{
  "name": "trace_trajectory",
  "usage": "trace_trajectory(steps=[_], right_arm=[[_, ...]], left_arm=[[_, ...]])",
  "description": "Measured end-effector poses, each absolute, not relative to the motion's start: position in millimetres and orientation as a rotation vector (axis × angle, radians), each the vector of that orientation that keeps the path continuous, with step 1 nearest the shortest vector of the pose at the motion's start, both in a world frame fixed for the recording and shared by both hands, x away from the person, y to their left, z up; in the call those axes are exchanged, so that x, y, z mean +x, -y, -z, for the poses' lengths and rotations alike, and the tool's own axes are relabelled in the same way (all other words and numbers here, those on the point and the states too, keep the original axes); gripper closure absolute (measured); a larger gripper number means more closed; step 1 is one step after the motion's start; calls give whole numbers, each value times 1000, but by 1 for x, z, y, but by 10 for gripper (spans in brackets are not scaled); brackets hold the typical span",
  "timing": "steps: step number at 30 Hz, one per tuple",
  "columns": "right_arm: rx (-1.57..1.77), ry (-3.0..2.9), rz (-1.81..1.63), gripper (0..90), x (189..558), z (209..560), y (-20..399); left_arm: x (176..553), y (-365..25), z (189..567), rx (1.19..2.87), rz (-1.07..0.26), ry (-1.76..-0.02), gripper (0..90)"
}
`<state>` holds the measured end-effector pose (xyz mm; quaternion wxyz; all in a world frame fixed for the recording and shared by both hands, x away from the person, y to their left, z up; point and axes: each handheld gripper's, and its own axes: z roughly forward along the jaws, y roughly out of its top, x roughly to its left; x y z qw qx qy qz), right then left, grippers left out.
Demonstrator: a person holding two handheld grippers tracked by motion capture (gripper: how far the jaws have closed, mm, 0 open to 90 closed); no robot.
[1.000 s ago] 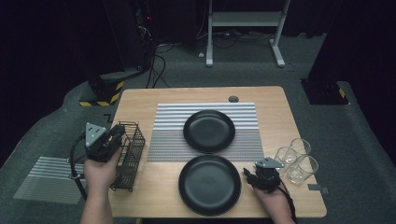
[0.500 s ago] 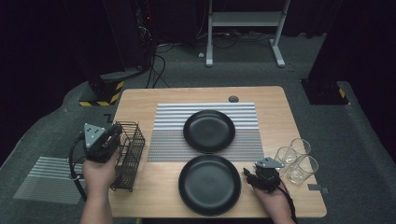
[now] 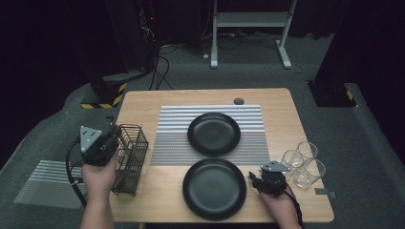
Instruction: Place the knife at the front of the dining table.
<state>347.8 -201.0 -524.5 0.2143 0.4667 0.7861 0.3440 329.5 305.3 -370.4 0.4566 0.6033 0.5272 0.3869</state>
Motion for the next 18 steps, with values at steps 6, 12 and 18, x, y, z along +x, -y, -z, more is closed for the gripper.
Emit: trace_trajectory(steps=[6, 12, 18], right_arm=[[1294, -2181, -954, 432, 348, 525, 201], [1294, -2180, -954, 432, 348, 525, 201], [1297, -2179, -954, 432, 347, 525, 201]], left_arm=[[330, -303, 375, 1509, -961, -1289, 828], [329, -296, 378, 1537, -989, -1248, 825], [333, -296, 379, 1563, -984, -1271, 818]])
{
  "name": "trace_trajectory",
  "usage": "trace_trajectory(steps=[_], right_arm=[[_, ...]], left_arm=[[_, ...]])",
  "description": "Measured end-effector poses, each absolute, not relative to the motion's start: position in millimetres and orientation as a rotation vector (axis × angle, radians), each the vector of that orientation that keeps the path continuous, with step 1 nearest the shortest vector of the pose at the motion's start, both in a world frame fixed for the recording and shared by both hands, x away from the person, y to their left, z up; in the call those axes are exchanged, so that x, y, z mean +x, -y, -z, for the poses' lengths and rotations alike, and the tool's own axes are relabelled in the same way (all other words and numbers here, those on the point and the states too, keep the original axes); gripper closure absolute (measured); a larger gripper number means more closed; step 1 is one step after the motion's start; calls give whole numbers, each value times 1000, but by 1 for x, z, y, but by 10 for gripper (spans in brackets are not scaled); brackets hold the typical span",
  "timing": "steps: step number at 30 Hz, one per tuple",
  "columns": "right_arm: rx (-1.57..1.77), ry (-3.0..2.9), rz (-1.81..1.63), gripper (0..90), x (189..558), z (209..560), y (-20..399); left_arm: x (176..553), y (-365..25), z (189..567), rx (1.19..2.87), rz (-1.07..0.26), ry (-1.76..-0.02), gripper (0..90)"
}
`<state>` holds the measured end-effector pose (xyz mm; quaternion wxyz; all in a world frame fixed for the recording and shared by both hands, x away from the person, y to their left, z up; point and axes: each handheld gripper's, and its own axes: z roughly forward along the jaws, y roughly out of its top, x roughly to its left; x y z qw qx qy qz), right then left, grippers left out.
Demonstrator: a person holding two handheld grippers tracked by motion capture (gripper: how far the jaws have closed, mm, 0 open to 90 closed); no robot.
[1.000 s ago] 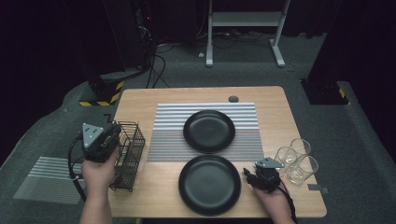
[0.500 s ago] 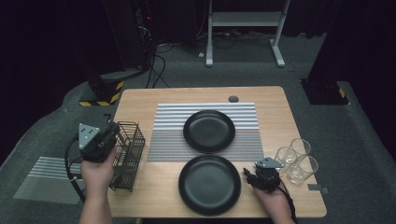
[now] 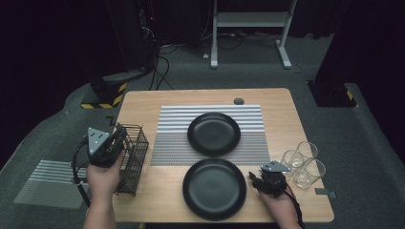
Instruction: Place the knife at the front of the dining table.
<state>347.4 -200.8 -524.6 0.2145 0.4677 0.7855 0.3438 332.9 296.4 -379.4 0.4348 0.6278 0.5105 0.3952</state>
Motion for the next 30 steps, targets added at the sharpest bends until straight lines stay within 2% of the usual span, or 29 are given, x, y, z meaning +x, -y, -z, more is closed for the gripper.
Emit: trace_trajectory(steps=[13, 30], right_arm=[[1297, -2179, -955, 432, 347, 525, 201], [1298, -2180, -956, 432, 347, 525, 201]], left_arm=[[335, -295, 380, 1551, -973, -1302, 822], [331, -298, 378, 1553, -980, -1259, 827]])
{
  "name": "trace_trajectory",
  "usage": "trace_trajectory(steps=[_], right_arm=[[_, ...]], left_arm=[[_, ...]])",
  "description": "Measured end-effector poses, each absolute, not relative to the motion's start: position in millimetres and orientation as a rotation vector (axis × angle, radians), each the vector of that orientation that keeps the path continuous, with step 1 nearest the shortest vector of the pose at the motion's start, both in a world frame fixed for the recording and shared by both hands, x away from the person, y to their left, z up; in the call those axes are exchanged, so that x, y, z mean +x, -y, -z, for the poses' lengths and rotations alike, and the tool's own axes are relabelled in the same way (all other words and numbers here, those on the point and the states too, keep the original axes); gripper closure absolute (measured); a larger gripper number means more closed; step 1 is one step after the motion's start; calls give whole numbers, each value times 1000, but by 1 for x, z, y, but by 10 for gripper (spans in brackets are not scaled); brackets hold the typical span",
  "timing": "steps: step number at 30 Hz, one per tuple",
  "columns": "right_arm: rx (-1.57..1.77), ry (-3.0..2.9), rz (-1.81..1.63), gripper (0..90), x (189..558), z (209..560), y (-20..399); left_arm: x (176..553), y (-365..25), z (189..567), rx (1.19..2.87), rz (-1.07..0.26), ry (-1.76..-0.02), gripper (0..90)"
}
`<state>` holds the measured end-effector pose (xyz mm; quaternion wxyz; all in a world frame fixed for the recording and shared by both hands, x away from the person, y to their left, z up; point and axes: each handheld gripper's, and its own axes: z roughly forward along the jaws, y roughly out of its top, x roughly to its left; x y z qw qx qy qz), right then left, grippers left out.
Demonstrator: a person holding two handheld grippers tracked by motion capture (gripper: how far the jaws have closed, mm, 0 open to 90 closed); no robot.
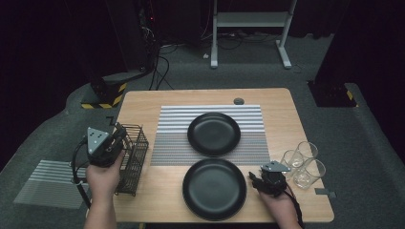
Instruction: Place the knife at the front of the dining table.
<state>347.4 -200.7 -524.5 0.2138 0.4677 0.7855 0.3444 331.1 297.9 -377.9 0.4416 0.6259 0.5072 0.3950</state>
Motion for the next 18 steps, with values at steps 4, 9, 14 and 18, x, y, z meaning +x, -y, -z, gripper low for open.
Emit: trace_trajectory(steps=[4, 9, 14, 18], right_arm=[[1297, -2180, -955, 432, 347, 524, 201], [1297, -2180, -955, 432, 347, 524, 201], [1297, -2180, -955, 432, 347, 524, 201], [1295, -2179, -954, 432, 347, 524, 201]], left_arm=[[328, -299, 377, 1514, -960, -1272, 826], [324, -297, 374, 1492, -981, -1259, 827], [321, -298, 370, 1511, -1013, -1234, 827], [318, -298, 367, 1476, -1012, -1237, 828]])
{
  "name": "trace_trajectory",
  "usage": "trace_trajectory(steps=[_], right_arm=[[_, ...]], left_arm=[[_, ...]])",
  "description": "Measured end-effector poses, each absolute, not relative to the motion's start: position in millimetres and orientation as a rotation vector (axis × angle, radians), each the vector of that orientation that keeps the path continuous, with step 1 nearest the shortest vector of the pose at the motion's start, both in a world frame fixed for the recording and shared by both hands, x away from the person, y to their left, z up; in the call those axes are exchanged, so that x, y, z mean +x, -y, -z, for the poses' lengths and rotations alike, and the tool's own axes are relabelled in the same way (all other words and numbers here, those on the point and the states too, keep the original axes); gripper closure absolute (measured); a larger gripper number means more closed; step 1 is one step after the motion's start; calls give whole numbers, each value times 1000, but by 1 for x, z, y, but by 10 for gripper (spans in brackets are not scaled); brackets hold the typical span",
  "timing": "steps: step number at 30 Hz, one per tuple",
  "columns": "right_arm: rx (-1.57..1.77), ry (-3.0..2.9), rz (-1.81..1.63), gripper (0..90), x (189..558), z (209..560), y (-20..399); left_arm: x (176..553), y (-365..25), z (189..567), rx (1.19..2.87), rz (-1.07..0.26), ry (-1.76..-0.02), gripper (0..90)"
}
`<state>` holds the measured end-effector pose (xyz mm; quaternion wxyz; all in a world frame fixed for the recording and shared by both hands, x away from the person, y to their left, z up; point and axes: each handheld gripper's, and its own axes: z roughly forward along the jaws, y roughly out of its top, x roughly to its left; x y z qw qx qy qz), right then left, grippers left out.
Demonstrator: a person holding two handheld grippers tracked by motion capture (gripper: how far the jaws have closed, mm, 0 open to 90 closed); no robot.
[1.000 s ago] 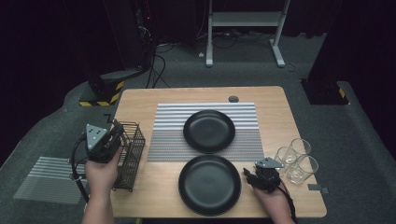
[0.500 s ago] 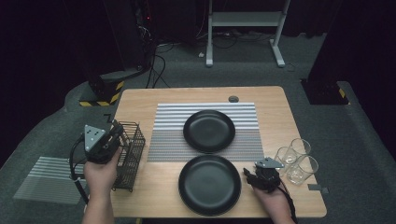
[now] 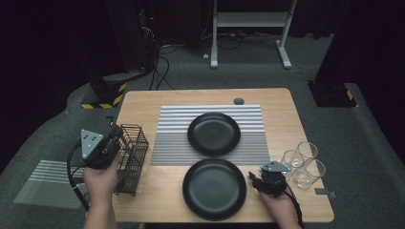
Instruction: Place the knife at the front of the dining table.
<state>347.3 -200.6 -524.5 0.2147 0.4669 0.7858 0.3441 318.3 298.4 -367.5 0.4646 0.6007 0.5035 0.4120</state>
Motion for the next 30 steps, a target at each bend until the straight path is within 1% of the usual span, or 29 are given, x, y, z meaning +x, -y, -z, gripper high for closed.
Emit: trace_trajectory(steps=[2, 3, 4, 5, 6, 7, 9, 10, 13, 16, 17, 18, 22, 23, 28, 30], right_arm=[[1295, -2179, -954, 432, 347, 524, 201], [1296, -2180, -954, 432, 347, 524, 201], [1296, -2180, -954, 432, 347, 524, 201], [1296, -2179, -954, 432, 347, 524, 201], [1295, -2179, -953, 433, 347, 524, 201], [1295, -2179, -953, 433, 347, 524, 201], [1295, -2178, -953, 433, 347, 524, 201], [1295, -2179, -953, 433, 347, 524, 201], [1295, -2179, -954, 433, 347, 524, 201], [1296, -2178, -953, 433, 347, 524, 201], [1296, -2178, -953, 434, 347, 524, 201], [1295, -2178, -953, 434, 347, 524, 201], [1295, -2178, -953, 434, 347, 524, 201], [1296, -2178, -953, 434, 347, 524, 201], [1296, -2177, -953, 434, 347, 524, 201], [1296, -2177, -953, 434, 347, 524, 201]], left_arm=[[318, -300, 365, 1486, -1030, -1223, 827], [318, -298, 365, 1463, -1020, -1237, 828], [317, -301, 364, 1499, -1036, -1223, 828], [317, -299, 364, 1456, -1018, -1239, 827], [317, -302, 362, 1481, -1041, -1218, 827], [316, -301, 362, 1456, -1037, -1227, 827], [315, -303, 360, 1459, -1056, -1210, 827], [314, -302, 359, 1421, -1057, -1219, 827], [312, -304, 358, 1407, -1097, -1201, 827], [310, -303, 357, 1357, -1086, -1190, 827], [308, -305, 355, 1389, -1112, -1177, 827], [308, -303, 355, 1355, -1104, -1178, 827], [307, -304, 350, 1360, -1110, -1158, 827], [308, -302, 350, 1332, -1101, -1163, 828], [306, -303, 348, 1371, -1145, -1111, 828], [306, -301, 350, 1337, -1132, -1119, 828]])
